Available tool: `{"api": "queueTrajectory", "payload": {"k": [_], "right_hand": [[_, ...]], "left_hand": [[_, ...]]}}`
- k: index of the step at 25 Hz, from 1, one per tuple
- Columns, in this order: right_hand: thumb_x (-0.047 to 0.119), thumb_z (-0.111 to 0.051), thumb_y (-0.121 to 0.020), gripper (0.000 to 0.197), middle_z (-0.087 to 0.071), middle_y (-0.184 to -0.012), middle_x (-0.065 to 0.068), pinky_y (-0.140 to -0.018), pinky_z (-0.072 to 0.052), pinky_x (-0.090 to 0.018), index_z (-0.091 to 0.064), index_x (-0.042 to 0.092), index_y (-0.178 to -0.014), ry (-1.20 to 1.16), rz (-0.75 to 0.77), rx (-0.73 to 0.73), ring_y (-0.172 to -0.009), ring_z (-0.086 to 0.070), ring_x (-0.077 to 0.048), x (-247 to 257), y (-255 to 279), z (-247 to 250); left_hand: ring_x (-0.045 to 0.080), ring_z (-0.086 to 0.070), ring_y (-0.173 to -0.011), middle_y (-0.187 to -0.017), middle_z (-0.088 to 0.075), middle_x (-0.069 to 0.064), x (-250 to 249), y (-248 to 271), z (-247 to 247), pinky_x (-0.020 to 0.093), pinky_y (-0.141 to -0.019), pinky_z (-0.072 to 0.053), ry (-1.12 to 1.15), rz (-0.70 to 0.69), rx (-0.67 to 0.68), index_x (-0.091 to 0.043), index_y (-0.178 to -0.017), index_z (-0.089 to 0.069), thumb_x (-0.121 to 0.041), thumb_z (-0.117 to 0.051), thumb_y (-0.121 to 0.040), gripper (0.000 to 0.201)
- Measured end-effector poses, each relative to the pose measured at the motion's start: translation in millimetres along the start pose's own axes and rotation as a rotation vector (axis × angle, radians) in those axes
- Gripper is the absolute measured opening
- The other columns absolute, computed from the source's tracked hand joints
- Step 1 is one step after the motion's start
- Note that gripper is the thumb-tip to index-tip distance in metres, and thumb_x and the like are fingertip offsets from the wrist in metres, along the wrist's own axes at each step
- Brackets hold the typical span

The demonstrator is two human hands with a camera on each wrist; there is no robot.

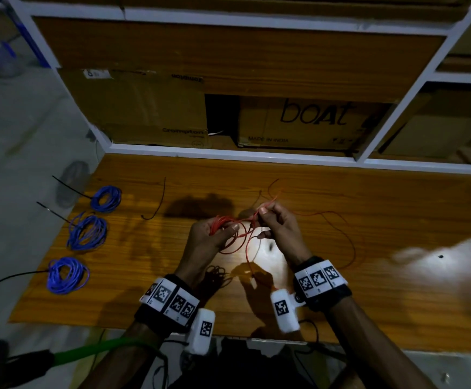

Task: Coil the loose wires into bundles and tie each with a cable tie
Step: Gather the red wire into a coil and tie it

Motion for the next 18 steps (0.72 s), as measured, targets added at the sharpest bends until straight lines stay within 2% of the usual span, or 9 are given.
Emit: {"api": "queueTrajectory", "payload": {"k": [2,4,7,10,13,15,18], "right_hand": [[0.019,-0.059,-0.099,0.014,-0.073,-0.094,0.001,-0.070,-0.054,-0.036,-0.066,0.007,-0.097,0.066,0.045,-0.026,-0.088,-0.067,-0.015,-0.9,1.4,2.9],[0.020,-0.066,-0.094,0.010,-0.072,-0.100,0.002,-0.075,-0.056,-0.042,-0.072,0.012,-0.089,0.119,0.111,-0.068,-0.096,-0.067,-0.015,0.4,5.7,3.9],[0.022,-0.072,-0.088,0.006,-0.070,-0.111,0.011,-0.082,-0.056,-0.037,-0.076,0.020,-0.085,0.227,0.193,-0.109,-0.110,-0.062,-0.004,2.0,12.0,3.1],[0.027,-0.073,-0.087,0.005,-0.068,-0.115,0.017,-0.084,-0.056,-0.036,-0.076,0.023,-0.087,0.331,0.199,-0.055,-0.110,-0.059,0.003,-0.6,12.9,0.9],[0.030,-0.073,-0.088,0.006,-0.066,-0.116,0.018,-0.077,-0.055,-0.027,-0.077,0.025,-0.090,0.524,0.241,0.028,-0.108,-0.057,0.008,2.1,11.6,-0.4],[0.031,-0.073,-0.087,0.007,-0.068,-0.116,0.016,-0.074,-0.054,-0.026,-0.077,0.026,-0.089,0.634,0.264,0.065,-0.108,-0.056,0.008,2.5,11.4,-1.3],[0.030,-0.073,-0.087,0.010,-0.072,-0.106,0.013,-0.068,-0.058,-0.032,-0.076,0.022,-0.083,0.621,0.279,0.062,-0.100,-0.062,0.002,-0.4,13.4,-1.6]], "left_hand": [[0.014,-0.070,-0.078,-0.086,-0.076,0.003,1.3,-1.1,1.2,0.027,-0.065,-0.053,0.057,0.038,-0.027,-0.011,-0.098,-0.073,-0.019,-0.073,-0.089,0.012],[0.011,-0.068,-0.068,-0.077,-0.074,0.000,1.7,-1.9,1.2,0.023,-0.058,-0.051,0.122,0.081,-0.045,-0.007,-0.097,-0.072,-0.015,-0.072,-0.089,0.012],[0.005,-0.057,-0.049,-0.062,-0.066,-0.005,1.7,-2.9,-2.8,0.018,-0.046,-0.044,0.193,0.138,-0.057,-0.003,-0.098,-0.071,-0.009,-0.070,-0.089,0.011],[0.005,-0.054,-0.046,-0.062,-0.065,-0.002,3.6,-5.4,-3.8,0.019,-0.043,-0.042,0.199,0.180,-0.071,-0.002,-0.098,-0.072,-0.008,-0.072,-0.088,0.012],[0.011,-0.049,-0.050,-0.066,-0.061,0.002,12.4,-9.5,-3.2,0.026,-0.050,-0.040,0.206,0.210,-0.062,0.001,-0.101,-0.072,-0.014,-0.076,-0.084,0.023],[0.012,-0.042,-0.049,-0.067,-0.055,0.003,14.0,-9.8,-6.2,0.028,-0.053,-0.036,0.265,0.229,-0.025,0.004,-0.101,-0.069,-0.017,-0.078,-0.081,0.030],[0.008,-0.039,-0.043,-0.057,-0.053,-0.003,8.5,-9.6,-9.7,0.021,-0.045,-0.034,0.357,0.266,0.019,-0.005,-0.085,-0.067,-0.014,-0.075,-0.080,0.013]]}}
Point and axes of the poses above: each hand's wrist, its own y-axis away from the middle knuckle, its own z-axis out of the back of the hand, x = y × z, the point moved 6 cm from there along -y, towards the middle knuckle
